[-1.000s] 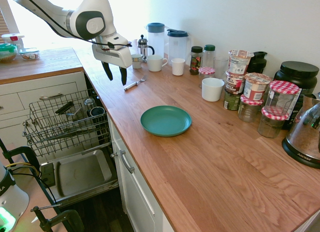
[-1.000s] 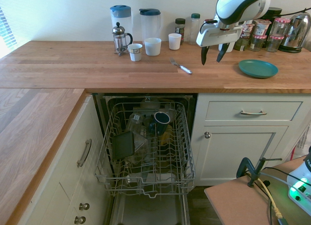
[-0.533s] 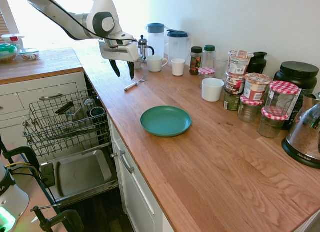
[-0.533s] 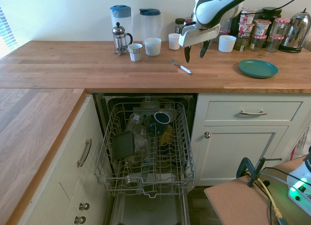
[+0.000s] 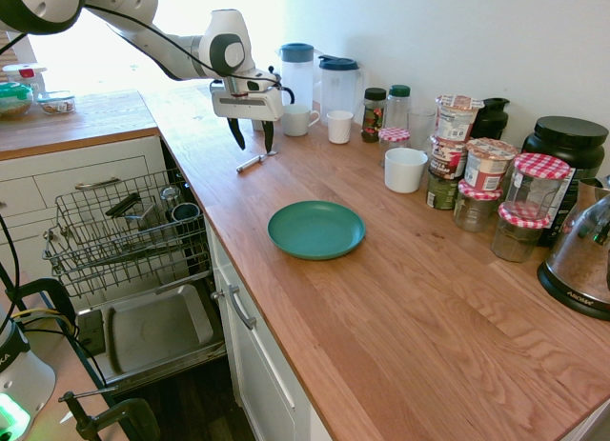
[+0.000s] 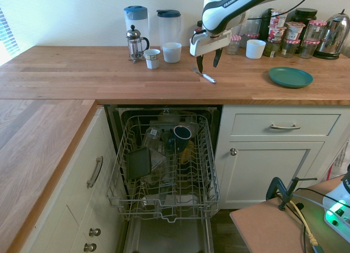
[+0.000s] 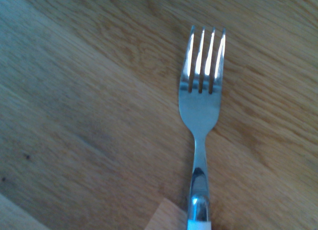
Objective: Put the fork in the dishwasher
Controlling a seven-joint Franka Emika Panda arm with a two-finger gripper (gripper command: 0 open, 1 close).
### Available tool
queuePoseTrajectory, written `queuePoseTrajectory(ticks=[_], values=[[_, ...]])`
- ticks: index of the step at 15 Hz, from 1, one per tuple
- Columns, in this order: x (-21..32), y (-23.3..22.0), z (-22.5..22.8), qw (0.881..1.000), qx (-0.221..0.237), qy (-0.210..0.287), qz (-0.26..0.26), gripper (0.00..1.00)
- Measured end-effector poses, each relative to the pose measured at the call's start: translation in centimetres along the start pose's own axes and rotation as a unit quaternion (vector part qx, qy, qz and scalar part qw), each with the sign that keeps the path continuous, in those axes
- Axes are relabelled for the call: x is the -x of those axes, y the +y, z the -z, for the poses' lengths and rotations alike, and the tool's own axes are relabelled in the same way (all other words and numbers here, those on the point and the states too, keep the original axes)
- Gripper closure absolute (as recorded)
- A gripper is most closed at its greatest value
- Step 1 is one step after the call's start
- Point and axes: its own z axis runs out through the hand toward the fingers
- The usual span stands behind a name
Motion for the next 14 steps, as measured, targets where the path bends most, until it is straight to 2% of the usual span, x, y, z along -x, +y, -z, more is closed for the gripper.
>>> queuePoseTrajectory(ticks=[11,12,14], values=[[-1.1,-2.0,-2.5,1.000,0.018,-0.024,-0.003,0.00],[-1.1,-1.9,-2.6,0.999,0.019,-0.025,-0.004,1.00],[-1.2,-1.8,-2.8,0.999,0.019,-0.026,-0.006,1.00]])
